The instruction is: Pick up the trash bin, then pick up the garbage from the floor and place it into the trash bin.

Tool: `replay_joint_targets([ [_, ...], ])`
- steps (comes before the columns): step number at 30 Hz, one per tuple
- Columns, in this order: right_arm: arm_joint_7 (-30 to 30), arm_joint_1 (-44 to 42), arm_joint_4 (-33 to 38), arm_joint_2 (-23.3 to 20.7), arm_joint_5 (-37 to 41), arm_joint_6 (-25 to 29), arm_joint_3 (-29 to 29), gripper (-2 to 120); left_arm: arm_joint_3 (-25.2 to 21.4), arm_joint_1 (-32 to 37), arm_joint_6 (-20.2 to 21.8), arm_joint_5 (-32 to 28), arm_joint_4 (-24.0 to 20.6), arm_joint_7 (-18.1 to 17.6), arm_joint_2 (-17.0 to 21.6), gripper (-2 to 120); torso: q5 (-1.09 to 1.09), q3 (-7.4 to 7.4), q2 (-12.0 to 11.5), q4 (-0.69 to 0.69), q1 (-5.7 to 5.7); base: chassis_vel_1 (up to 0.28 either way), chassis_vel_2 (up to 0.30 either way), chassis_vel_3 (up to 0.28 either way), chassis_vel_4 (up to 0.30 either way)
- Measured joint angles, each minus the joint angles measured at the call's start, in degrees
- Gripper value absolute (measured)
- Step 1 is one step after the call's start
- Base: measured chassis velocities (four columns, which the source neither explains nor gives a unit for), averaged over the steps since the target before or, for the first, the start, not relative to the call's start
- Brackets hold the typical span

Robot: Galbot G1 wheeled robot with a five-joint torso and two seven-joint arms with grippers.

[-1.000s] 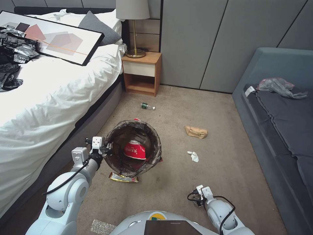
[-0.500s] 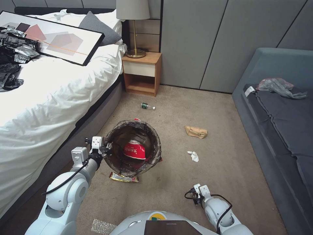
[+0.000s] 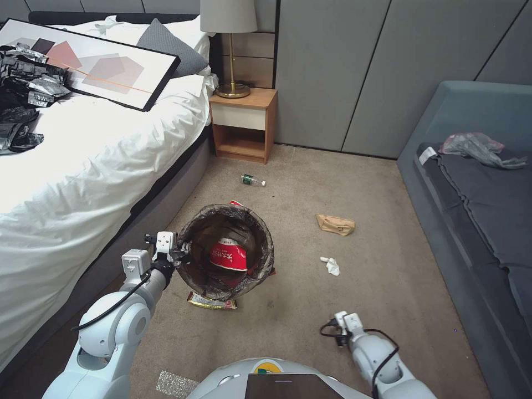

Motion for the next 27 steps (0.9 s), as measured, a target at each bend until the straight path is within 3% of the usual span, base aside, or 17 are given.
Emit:
replay_joint_targets([
  [1,0.0,0.0,0.0,0.0,0.0,0.0,0.0,0,0.0,0.0,0.0,0.0,0.0,0.0,0.0,0,0.0,0.0,0.0,0.0,0.0,0.0,0.0,0.0,0.0],
  [2,-0.1,-0.1,0.6,0.0,0.2,0.0,0.1,0,0.0,0.0,0.0,0.0,0.0,0.1,0.0,0,0.21,0.0,0.0,0.0,0.0,0.0,0.0,0.0,0.0],
  [3,-0.1,-0.2,0.8,-0.1,0.2,0.0,0.2,0,0.0,0.0,0.0,0.0,0.0,0.1,0.0,0,0.24,-0.01,0.0,0.0,0.0,0.0,0.0,0.0,0.0],
  [4,-0.1,-0.2,0.8,-0.1,0.2,0.0,0.2,0,0.0,0.0,0.0,0.0,0.0,0.1,0.0,0,0.24,-0.01,0.0,0.0,0.0,0.0,0.0,0.0,0.0],
  [6,0.3,-1.1,3.6,-0.8,0.2,0.0,1.0,0,0.0,0.0,0.0,0.1,0.0,0.1,0.1,0,0.04,-0.01,0.0,0.06,0.0,0.0,0.0,0.0,0.0],
  [8,0.5,-2.1,6.9,-2.0,0.3,0.0,1.8,0,0.0,0.0,0.2,0.0,-0.2,0.0,0.3,0,0.2,-0.01,0.0,0.06,0.0,0.0,0.0,0.0,0.0],
  [12,1.1,-3.9,12.5,-4.6,0.4,0.0,3.5,0,0.0,0.0,0.7,-0.2,-0.6,-0.1,0.5,0,0.11,-0.01,0.0,0.05,0.0,0.0,0.0,0.0,0.0],
  [16,1.5,-5.3,18.2,-7.1,1.5,0.0,5.1,0,-0.1,0.1,1.0,-0.3,-0.8,-0.2,0.6,0,0.17,-0.02,0.0,0.04,0.0,0.0,0.0,0.0,0.0],
  [21,3.1,-4.9,31.0,-11.7,6.6,0.1,8.7,0,0.3,0.1,1.0,-0.3,-0.9,-0.3,0.2,0,0.14,-0.02,0.0,0.07,0.0,0.0,0.0,0.0,0.0],
  [27,4.1,-4.1,37.4,-14.2,13.0,0.1,10.9,0,0.4,0.2,1.0,-0.1,-0.8,-0.3,-0.1,0,0.15,-0.02,0.0,0.07,0.0,0.0,0.0,0.0,0.0],
])
